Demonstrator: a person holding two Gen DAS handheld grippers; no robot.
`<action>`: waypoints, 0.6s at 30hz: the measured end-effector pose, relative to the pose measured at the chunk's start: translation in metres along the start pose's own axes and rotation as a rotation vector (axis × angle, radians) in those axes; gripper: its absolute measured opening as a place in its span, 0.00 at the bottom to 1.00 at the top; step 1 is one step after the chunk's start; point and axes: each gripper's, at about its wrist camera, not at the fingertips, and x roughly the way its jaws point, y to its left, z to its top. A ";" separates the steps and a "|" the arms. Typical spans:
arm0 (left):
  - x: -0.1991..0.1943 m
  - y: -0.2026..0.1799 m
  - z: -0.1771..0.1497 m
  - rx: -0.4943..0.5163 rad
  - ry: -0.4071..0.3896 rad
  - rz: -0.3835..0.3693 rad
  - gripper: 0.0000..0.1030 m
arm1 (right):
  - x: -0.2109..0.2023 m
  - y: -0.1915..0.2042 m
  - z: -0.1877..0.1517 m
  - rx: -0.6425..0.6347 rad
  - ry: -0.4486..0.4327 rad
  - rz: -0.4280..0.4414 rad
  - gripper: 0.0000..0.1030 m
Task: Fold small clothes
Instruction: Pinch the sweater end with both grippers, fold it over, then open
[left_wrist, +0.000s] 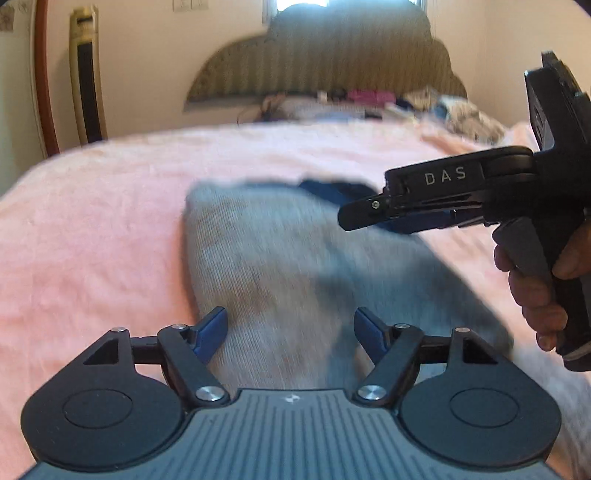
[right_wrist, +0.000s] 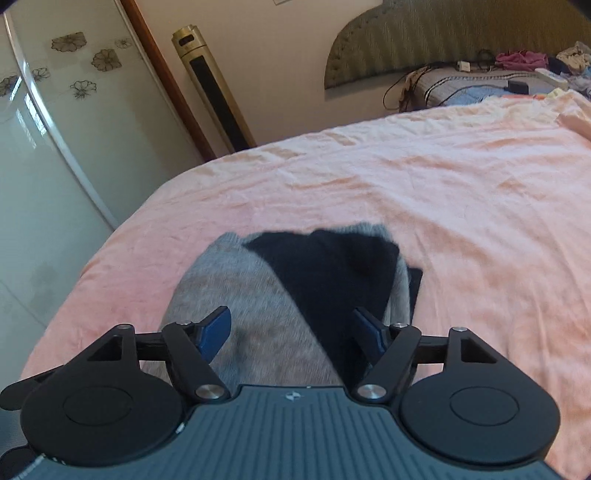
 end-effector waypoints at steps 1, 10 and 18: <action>0.007 -0.002 -0.008 0.002 0.004 0.021 0.75 | 0.005 -0.004 -0.011 -0.030 -0.030 0.005 0.71; -0.020 0.013 -0.015 -0.101 0.028 -0.007 0.69 | -0.038 0.015 -0.025 -0.059 -0.028 0.007 0.75; -0.038 0.076 -0.038 -0.532 0.050 -0.272 0.70 | -0.078 -0.036 -0.058 0.103 0.021 0.059 0.84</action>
